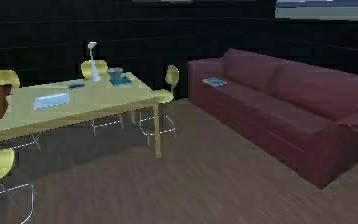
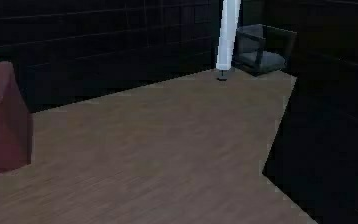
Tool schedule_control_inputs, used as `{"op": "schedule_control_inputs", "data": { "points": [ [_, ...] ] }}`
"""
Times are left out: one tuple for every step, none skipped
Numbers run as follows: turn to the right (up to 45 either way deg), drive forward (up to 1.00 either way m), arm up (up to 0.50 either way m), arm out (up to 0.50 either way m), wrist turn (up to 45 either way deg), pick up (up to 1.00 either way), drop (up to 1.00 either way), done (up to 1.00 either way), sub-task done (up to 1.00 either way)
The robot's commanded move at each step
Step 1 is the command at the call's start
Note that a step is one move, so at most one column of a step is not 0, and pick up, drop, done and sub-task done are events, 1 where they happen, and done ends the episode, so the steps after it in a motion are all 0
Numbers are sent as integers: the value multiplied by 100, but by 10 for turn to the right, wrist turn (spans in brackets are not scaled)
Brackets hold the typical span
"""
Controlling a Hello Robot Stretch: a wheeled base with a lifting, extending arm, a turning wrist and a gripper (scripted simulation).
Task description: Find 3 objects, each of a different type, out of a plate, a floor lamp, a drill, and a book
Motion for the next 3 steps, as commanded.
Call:
{"op": "schedule_control_inputs", "data": {
  "points": [
    [-270,0,0,0,0,0,0,0,0],
    [0,95,0,0,0,0,0,0,0],
    [-150,0,0,0,0,0,0,0,0]
  ]
}}
